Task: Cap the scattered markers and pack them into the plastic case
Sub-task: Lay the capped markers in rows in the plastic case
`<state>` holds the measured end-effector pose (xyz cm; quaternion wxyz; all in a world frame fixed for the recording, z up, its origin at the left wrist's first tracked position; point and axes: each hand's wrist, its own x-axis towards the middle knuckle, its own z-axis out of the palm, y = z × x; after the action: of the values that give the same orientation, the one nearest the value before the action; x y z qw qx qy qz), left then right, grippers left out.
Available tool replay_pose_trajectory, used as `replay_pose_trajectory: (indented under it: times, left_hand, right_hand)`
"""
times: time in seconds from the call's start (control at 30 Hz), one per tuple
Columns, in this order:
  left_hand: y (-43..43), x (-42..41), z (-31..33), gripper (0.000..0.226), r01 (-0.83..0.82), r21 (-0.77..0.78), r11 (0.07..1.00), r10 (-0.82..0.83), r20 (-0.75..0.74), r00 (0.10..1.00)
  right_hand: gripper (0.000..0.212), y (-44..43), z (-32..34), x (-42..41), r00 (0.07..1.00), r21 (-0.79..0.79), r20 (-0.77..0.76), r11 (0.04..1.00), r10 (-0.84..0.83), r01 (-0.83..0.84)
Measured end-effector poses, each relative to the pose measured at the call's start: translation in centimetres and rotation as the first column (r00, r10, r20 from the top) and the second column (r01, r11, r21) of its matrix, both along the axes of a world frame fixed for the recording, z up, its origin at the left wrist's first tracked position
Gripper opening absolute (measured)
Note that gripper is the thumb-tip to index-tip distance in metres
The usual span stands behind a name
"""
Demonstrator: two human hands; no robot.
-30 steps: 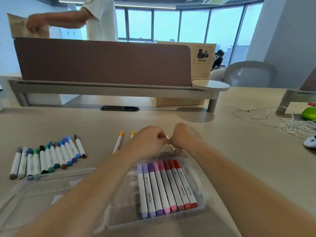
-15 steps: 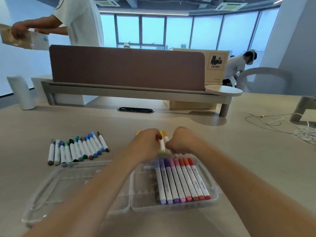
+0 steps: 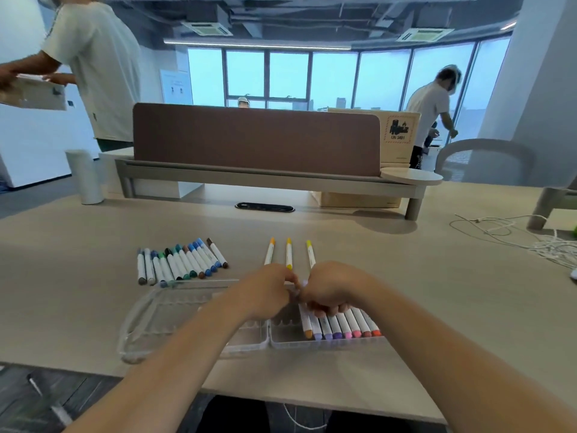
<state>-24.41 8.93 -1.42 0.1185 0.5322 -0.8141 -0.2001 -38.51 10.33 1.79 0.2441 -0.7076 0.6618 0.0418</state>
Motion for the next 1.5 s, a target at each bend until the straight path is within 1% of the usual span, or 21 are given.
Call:
replay_pose_trajectory:
  times: [0.07, 0.17, 0.23, 0.3, 0.33, 0.5, 0.67, 0.73, 0.77, 0.87, 0.97, 1.13, 1.27, 1.4, 1.5]
  left_hand:
    - [0.4, 0.2, 0.0, 0.027, 0.046, 0.031, 0.998, -0.046, 0.003, 0.999]
    - [0.8, 0.3, -0.2, 0.025, 0.077, 0.049, 0.996, -0.079, 0.049, 0.996]
    - [1.0, 0.2, -0.2, 0.034, 0.094, 0.066, 0.993, -0.097, 0.05, 0.994]
    - [1.1, 0.2, -0.1, 0.045, 0.088, 0.072, 0.993, -0.09, 0.021, 0.996]
    - [1.1, 0.3, -0.3, 0.047, 0.087, 0.073, 0.994, -0.087, 0.003, 0.996]
    - [0.9, 0.1, -0.5, 0.047, 0.089, 0.039, 0.995, -0.088, -0.04, 0.995]
    - [0.0, 0.5, 0.0, 0.046, 0.095, 0.077, 0.992, -0.094, -0.018, 0.995]
    - [-0.7, 1.0, 0.7, 0.04, 0.066, 0.033, 0.997, -0.065, -0.034, 0.997]
    - [-1.2, 1.5, 1.0, 0.037, 0.034, 0.007, 0.999, -0.034, -0.07, 0.997]
    - [-3.0, 2.8, 1.3, 0.022, -0.099, -0.035, 0.994, 0.089, -0.216, 0.972]
    - [-4.9, 3.6, 1.3, 0.017, -0.198, -0.032, 0.98, 0.181, -0.274, 0.944]
    - [-7.6, 5.2, 1.3, 0.021, -0.222, -0.003, 0.975, 0.209, -0.315, 0.926]
    - [-8.9, 6.3, 1.2, 0.022, -0.228, 0.033, 0.973, 0.224, -0.365, 0.904]
    - [-9.7, 7.1, 0.8, 0.021, -0.227, 0.044, 0.973, 0.227, -0.376, 0.898]
    - [-9.6, 7.3, 0.6, 0.021, -0.232, 0.041, 0.972, 0.232, -0.359, 0.904]
  right_hand:
    - [0.048, 0.0, 0.0, -0.4, 1.0, -0.028, 0.013, 0.999, -0.022, 0.022]
    - [0.044, -0.1, -0.1, -0.9, 1.0, -0.023, 0.019, 1.0, -0.02, 0.02]
    - [0.041, 0.0, -0.1, -1.0, 1.0, -0.023, 0.002, 1.0, -0.001, 0.001]
    - [0.039, -0.1, -0.2, -0.9, 1.0, -0.023, -0.019, 1.0, 0.009, -0.01]
    - [0.038, -0.2, -0.2, -0.8, 0.999, -0.02, -0.031, 1.0, 0.013, -0.013]
    - [0.037, -0.7, -0.5, -0.5, 0.996, 0.003, -0.085, 0.999, 0.033, -0.033]
    - [0.034, -1.4, 0.1, -0.6, 0.995, 0.04, -0.088, 0.999, 0.037, -0.034]
    - [0.036, -2.0, 0.3, -0.5, 0.999, 0.036, -0.047, 0.999, -0.001, 0.002]
    - [0.038, -2.4, 0.3, -0.4, 0.999, 0.013, -0.02, 1.0, -0.026, 0.027]
    - [0.03, -4.2, 0.2, 0.5, 0.995, -0.111, 0.043, 0.989, -0.093, 0.097]
    - [0.027, -6.8, -0.4, 1.7, 0.986, -0.228, 0.091, 0.961, -0.141, 0.158]
    - [0.031, -11.3, -1.2, 4.6, 0.986, -0.26, 0.015, 0.952, -0.166, 0.164]
    - [0.031, -13.7, -2.1, 6.3, 0.985, -0.296, 0.04, 0.94, -0.166, 0.17]
    - [0.018, -15.0, -3.0, 7.7, 0.98, -0.324, -0.02, 0.929, -0.196, 0.179]
    - [0.02, -15.1, -3.0, 8.0, 0.979, -0.313, -0.053, 0.934, -0.196, 0.17]
